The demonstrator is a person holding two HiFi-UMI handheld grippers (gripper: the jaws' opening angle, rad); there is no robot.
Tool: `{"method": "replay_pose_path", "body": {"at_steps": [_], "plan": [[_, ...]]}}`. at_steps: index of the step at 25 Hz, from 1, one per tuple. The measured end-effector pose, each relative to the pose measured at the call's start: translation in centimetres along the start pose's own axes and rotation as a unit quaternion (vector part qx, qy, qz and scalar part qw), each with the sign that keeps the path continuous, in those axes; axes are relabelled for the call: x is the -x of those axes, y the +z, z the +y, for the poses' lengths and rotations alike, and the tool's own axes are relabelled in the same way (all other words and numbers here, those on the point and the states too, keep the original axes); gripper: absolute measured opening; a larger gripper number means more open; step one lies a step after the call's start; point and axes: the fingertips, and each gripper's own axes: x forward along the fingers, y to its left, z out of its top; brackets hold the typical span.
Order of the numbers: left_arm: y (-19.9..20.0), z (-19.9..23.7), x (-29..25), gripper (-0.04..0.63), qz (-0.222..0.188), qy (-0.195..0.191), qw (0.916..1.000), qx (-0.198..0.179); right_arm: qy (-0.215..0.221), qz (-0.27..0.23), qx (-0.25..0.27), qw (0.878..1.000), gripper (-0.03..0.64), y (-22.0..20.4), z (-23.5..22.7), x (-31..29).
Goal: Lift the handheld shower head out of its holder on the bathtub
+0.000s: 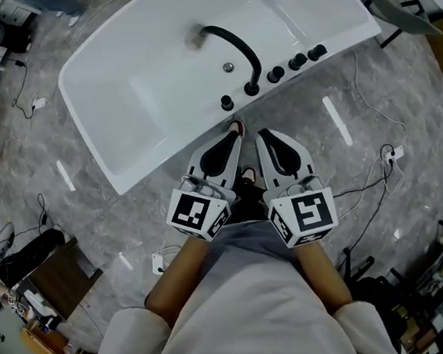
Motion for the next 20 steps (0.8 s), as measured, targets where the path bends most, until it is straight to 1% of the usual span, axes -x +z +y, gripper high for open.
{"method": "replay_pose_path", "body": {"at_steps": [2, 7, 9, 12, 14, 16, 18, 20], "plan": [[-1.1, 0.9, -0.4, 0.005, 0.013, 0.002, 0.9999, 0.006, -0.005, 0.003, -0.002, 1.0, 0.02, -0.1, -0.2, -0.5], [-3.6, 2.9, -1.2, 0.005, 0.043, 0.027, 0.9984, 0.024, -0.007, 0.016, -0.008, 1.0, 0.02, -0.4, -0.8, -1.6], [-4.8, 3.5, -1.6, 0.006, 0.054, 0.029, 0.9975, 0.035, -0.011, 0.022, -0.012, 1.0, 0.02, -0.8, -0.9, -2.0], [-5.6, 4.5, -1.8, 0.006, 0.063, 0.029, 0.9967, 0.041, -0.009, 0.029, -0.008, 1.0, 0.02, -1.1, -0.6, -2.8], [-6.0, 5.3, -2.1, 0.006, 0.066, 0.038, 0.9961, 0.045, -0.007, 0.033, -0.005, 0.999, 0.02, -1.3, -0.8, -3.2], [-7.1, 5.9, -2.6, 0.006, 0.078, 0.045, 0.9946, 0.053, -0.01, 0.042, -0.011, 0.999, 0.02, -1.7, -1.3, -3.3], [-8.4, 6.2, -3.1, 0.048, 0.095, 0.045, 0.9932, 0.05, -0.014, 0.052, -0.015, 0.998, 0.02, -2.3, -1.8, -3.4], [-9.4, 6.9, -3.4, 0.049, 0.106, 0.047, 0.9921, 0.047, -0.011, 0.058, -0.016, 0.998, 0.02, -2.7, -1.6, -3.8]]}}
